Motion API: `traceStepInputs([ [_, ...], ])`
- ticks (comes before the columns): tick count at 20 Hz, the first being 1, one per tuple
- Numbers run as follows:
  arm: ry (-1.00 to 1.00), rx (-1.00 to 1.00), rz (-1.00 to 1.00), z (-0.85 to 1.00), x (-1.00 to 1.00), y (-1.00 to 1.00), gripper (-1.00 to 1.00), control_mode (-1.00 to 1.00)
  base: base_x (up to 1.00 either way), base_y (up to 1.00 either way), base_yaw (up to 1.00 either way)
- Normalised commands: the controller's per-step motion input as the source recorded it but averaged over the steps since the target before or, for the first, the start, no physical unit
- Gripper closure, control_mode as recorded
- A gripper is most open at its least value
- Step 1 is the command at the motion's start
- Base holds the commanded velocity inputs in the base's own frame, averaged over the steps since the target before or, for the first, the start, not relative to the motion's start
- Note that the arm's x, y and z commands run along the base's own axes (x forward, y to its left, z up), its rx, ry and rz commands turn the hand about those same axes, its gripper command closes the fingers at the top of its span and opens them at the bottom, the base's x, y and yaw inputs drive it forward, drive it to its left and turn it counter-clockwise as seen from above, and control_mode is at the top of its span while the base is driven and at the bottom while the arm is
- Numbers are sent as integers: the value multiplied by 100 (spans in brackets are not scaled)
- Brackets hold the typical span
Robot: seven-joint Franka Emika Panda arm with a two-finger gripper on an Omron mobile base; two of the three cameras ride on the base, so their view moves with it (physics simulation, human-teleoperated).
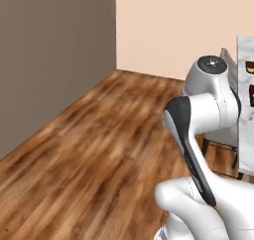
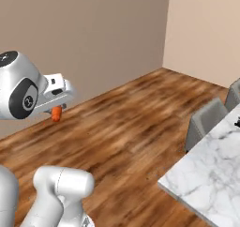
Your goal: Gather the lemon wedge and carrot from the fridge and place them on a tray on the dining counter. Then gather the steak and fish from the fridge and place them on the other tray.
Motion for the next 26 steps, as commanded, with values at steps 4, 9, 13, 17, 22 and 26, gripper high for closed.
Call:
traceStepInputs([
  [4,0,0,0,0,0,0,100,100,100,0,-39],
  [9,0,0,0,0,0,0,100,100,100,0,-38],
  [13,0,0,0,0,0,0,100,100,100,15,-40],
  [17,0,0,0,0,0,0,100,100,100,50,-42],
  [22,0,0,0,0,0,0,100,100,100,56,-43],
  [26,0,0,0,0,0,0,100,100,100,79,-57],
])
